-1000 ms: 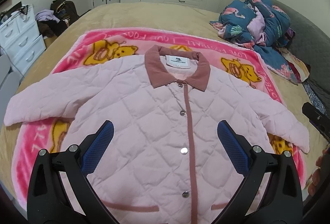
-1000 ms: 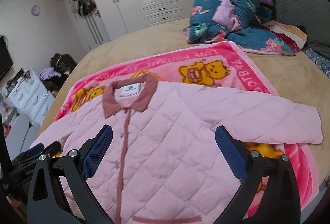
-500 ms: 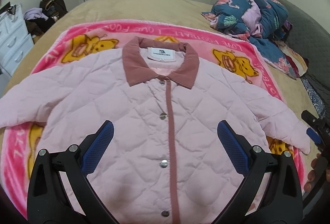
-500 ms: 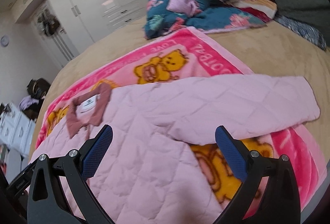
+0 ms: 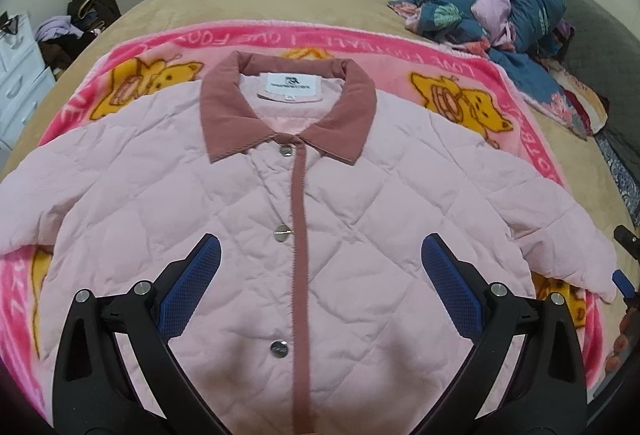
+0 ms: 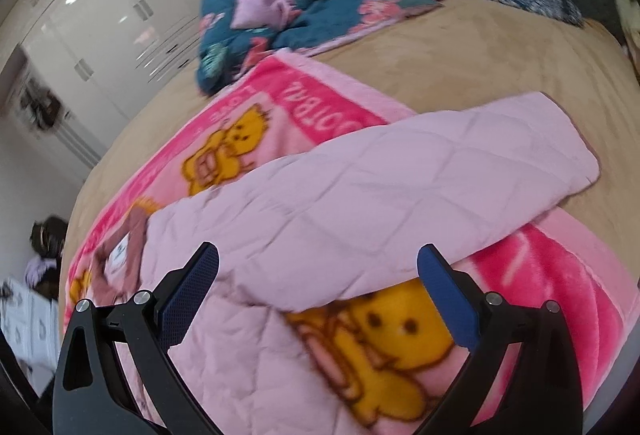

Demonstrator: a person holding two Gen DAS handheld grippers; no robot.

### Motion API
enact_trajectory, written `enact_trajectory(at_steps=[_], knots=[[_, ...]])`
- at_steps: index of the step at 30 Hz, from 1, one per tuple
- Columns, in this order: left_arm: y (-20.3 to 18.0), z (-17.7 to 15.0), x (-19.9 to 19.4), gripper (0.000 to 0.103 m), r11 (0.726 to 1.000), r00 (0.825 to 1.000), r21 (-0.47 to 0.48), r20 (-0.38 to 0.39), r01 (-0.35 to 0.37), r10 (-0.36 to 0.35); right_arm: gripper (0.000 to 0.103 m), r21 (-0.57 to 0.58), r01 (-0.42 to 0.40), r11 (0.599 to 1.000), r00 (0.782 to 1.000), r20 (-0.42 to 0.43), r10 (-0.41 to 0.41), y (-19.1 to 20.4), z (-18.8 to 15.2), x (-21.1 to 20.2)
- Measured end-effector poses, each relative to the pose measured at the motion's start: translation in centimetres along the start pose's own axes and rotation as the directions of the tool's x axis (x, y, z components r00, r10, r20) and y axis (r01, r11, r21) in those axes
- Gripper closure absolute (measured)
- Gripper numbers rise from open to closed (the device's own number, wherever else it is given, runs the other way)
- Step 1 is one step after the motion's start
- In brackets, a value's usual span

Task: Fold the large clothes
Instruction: 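Move the right tool over the jacket to the sleeve cuff nearest it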

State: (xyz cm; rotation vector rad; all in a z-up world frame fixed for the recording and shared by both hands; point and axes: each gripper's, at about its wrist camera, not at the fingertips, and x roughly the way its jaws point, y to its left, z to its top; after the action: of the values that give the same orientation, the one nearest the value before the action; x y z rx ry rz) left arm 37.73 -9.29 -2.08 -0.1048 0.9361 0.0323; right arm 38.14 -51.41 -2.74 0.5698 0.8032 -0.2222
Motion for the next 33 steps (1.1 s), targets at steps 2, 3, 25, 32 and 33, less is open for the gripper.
enact_trajectory(at_steps=[2,3,25,32,33], knots=[[-0.6,0.0,0.6,0.009,1.000,1.000,0.009,-0.004,-0.006,0.006,0.004,0.053,0.013,0.999,1.000,-0.006,-0.013,-1.7,0.4,0.6],[-0.9,0.0,1.0,0.009,1.000,1.000,0.015,-0.011,-0.010,0.010,0.004,0.072,0.018,0.997,1.000,-0.009,-0.017,-2.3,0.6,0.8],[-2.4,2.0,5.6,0.009,0.997,0.995,0.052,-0.082,-0.048,0.053,0.004,0.526,0.135,0.840,0.990,-0.028,-0.141,-16.9,2.0,5.8],[-1.2,4.0,5.7,0.009,0.996,0.995,0.050,-0.069,-0.073,0.077,0.022,0.578,0.111,0.808,0.989,0.017,-0.148,-20.1,3.7,7.2],[-0.9,4.2,5.5,0.009,0.996,0.994,0.051,-0.069,-0.078,0.081,0.030,0.591,0.113,0.799,0.987,0.023,-0.157,-20.6,3.7,7.4]])
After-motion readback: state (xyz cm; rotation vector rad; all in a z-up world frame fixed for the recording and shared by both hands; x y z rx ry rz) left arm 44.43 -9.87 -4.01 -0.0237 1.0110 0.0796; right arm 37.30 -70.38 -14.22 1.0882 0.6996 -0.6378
